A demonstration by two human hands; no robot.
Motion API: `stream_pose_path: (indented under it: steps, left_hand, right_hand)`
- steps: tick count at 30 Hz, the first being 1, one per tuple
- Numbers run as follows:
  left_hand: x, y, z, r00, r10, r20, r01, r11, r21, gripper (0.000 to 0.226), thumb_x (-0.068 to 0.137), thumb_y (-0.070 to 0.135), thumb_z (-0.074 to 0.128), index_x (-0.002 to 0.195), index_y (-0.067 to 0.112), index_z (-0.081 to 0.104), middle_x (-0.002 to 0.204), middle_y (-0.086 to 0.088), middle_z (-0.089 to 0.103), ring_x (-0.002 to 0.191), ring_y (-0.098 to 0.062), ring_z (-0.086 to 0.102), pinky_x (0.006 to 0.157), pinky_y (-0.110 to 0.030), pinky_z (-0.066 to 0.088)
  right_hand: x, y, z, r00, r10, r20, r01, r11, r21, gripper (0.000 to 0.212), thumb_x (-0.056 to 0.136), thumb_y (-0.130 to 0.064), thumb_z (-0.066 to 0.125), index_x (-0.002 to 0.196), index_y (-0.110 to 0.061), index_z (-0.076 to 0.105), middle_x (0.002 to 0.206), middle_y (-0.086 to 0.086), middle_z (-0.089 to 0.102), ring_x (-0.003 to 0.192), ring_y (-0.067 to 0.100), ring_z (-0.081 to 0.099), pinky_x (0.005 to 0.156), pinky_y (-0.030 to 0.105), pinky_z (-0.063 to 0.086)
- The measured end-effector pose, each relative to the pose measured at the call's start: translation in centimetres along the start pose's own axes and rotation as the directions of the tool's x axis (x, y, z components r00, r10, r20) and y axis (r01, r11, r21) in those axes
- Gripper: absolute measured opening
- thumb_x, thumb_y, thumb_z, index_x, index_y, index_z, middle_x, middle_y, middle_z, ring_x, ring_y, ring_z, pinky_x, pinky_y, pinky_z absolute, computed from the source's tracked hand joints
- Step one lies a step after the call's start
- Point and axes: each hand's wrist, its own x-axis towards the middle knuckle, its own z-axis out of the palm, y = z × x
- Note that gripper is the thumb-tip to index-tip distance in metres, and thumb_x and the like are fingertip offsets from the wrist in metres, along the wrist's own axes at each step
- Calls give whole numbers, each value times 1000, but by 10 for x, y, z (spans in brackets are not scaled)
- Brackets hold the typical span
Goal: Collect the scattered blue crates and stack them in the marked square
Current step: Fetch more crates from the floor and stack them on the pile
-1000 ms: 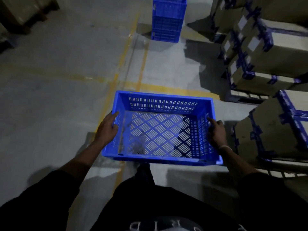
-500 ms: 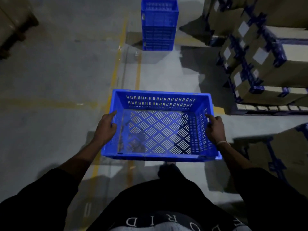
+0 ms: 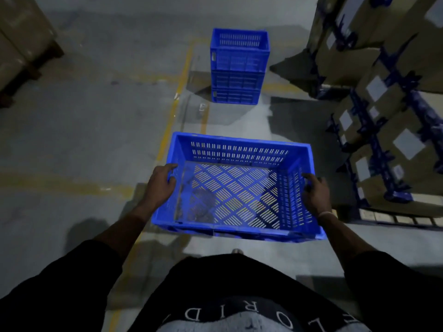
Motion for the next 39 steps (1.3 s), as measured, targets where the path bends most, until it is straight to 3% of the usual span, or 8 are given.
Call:
stream_pose_path:
  steps: [6,10,13,19,28,36,39]
  left_hand:
    - [128,17,6,999,8,-40,-8,1000,-9,46,90,1,59,135,12,59,109,-17,59,106,-31,56,92,-29,38]
    - [221,12,16,999,12,-50,-12,1000,5,48,90,2,57,136,13,58,109,-16,61,106,-30,56,92,-29,38]
    - [300,2,24,999,26,-42,-26,1000,-5,50,89,0,57,137,13,57,112,-16,61,108,-30,55,94,-28,38]
    - [451,-12,26,999,-3,-44,2,1000,-26,50,90,1,57,138,16,57,113,-15,61,107,-27,57,94,-25,37]
    - [653,-20,14,994,104,-38,-105,994,-25,48,91,-2,55,138,10,57,115,-17,60,110,-24,52,97,-28,37]
    - [826,-21,51,996,86,9,-85,996,-32,51,88,12,44,138,9,56,114,-19,61,107,-27,55,97,-29,37]
    - [895,-12,67,997,70,22,-70,997,-19,53,86,11,42,138,7,55,112,-21,60,105,-28,53,96,-28,36]
  right_hand:
    - [130,-30,-10,1000,-21,-2,21,1000,8,51,81,8,58,128,-9,60,102,13,44,77,23,47,78,26,34]
    - [218,-48,0,998,-60,-15,60,998,-6,52,76,12,58,126,-4,61,96,11,41,72,23,45,70,22,29]
    - [293,-64,15,998,-56,-15,56,998,-9,53,77,11,58,127,-7,60,98,11,43,75,19,43,75,23,33]
    - [436,-108,39,997,-64,-47,63,998,-8,57,71,15,57,124,-4,62,93,16,46,72,21,43,73,24,37]
    - [612,-165,56,998,-44,-49,47,997,58,57,74,12,55,128,-7,61,104,16,47,72,20,48,77,23,37]
    - [794,-179,76,999,-38,-28,39,998,47,59,72,12,56,129,-7,60,99,19,49,75,19,46,78,25,40]
    - [869,-185,79,1000,-14,3,14,999,39,60,74,11,55,131,-7,58,104,22,49,76,23,49,83,33,46]
